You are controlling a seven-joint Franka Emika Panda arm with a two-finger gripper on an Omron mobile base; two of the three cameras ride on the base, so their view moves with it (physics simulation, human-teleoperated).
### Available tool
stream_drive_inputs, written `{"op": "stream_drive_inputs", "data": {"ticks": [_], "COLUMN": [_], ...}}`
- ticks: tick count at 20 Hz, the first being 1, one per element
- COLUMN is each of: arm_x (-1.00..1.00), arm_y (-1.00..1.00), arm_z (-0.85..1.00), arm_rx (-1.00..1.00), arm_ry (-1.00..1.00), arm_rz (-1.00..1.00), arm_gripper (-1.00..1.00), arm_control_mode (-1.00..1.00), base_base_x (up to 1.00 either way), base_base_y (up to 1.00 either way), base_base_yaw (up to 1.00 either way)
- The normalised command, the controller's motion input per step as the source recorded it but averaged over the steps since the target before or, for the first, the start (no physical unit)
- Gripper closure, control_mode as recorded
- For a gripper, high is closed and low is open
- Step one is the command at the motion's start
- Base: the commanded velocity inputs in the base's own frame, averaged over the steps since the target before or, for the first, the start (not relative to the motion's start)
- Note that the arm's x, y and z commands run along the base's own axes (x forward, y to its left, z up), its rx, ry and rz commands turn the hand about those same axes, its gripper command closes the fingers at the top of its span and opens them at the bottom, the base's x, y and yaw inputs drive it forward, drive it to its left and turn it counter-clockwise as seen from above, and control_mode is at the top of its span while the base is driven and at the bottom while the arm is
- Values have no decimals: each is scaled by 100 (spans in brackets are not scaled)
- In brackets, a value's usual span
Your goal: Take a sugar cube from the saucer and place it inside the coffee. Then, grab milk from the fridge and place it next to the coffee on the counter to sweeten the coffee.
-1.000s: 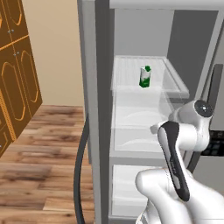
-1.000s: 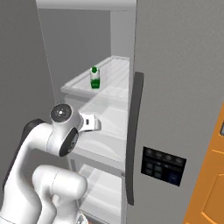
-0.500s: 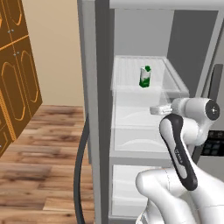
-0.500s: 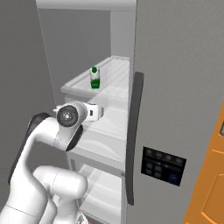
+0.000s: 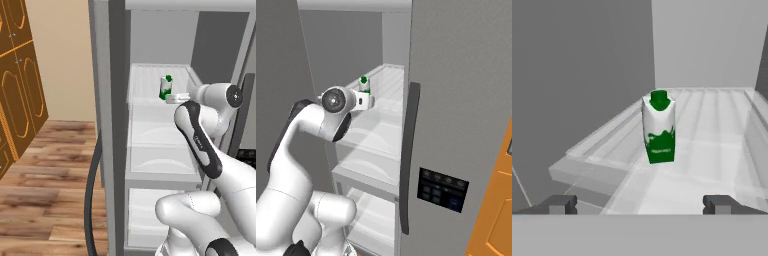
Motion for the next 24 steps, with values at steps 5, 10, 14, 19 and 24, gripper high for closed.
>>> {"op": "stream_drive_inputs", "data": {"ticks": [5, 10, 14, 19, 24], "arm_x": [17, 24, 30, 40, 44], "arm_y": [10, 5, 0, 0, 0], "arm_z": [3, 0, 0, -1, -13], "arm_rx": [-2, -4, 0, 0, 0], "arm_ry": [4, 4, 0, 0, 0], "arm_rz": [0, 0, 0, 0, 0], "arm_gripper": [-100, -100, -100, -100, -100], "arm_control_mode": [-100, -100, -100, -100, -100], "base_base_x": [0, 0, 0, 0, 0], "base_base_y": [0, 0, 0, 0, 0], "base_base_yaw": [0, 0, 0, 0, 0]}}
